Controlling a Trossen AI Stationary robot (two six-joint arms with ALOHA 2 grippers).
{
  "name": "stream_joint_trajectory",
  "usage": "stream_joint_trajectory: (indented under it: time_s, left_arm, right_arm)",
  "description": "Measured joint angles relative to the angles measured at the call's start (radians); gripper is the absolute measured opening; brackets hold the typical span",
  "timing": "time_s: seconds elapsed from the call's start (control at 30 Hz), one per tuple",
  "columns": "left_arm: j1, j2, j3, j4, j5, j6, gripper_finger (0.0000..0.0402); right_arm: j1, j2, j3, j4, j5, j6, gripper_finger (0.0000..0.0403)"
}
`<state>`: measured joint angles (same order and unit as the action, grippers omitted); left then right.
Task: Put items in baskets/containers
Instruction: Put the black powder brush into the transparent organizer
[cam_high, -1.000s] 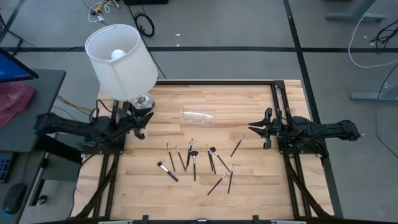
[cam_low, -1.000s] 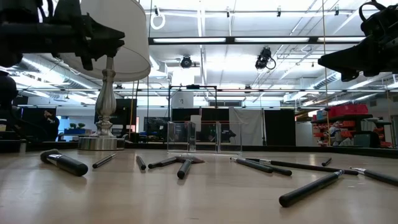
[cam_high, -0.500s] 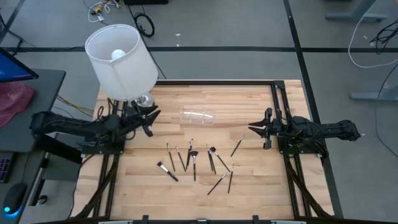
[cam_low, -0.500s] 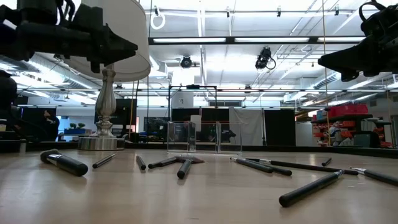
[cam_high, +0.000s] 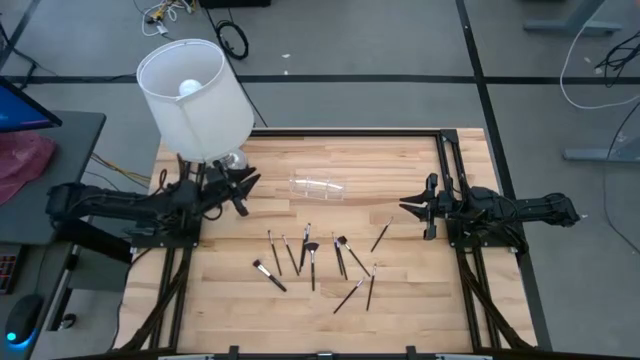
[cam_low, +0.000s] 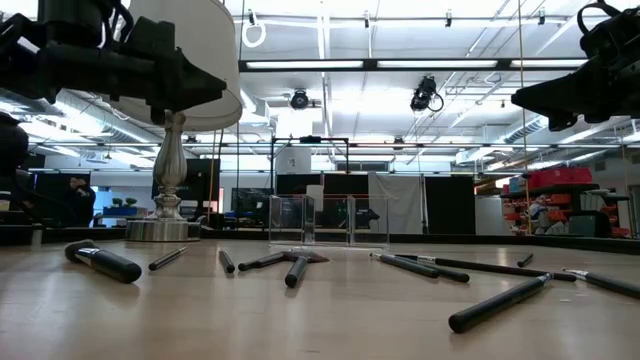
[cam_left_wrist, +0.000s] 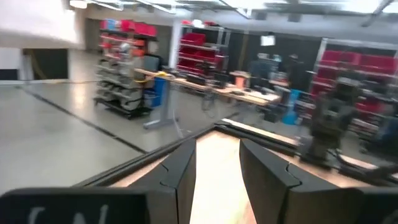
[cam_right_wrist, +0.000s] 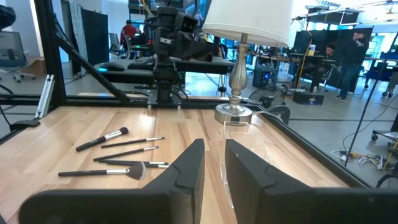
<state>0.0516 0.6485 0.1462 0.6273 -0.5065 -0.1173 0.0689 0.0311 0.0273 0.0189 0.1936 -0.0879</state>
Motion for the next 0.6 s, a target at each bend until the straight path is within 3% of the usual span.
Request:
stream_joint_trajectory:
  time_s: [0.13,0.37,0.6]
  left_arm:
    - [0.022,0.041,0.071,-0.025,0.038,0.067,0.0126]
    - [0.026,0.226,0.196,-0.196,0.060,0.077,0.0126]
    - [0.026,0.374,0.266,-0.198,0.059,0.063,0.0126]
  right_arm:
    - [0.000,0.000,0.000,0.000,0.000,0.000,0.0068]
    - [0.000,0.000,0.000,0.000,0.000,0.000,0.0068]
    - [0.000,0.000,0.000,0.000,0.000,0.000,0.0068]
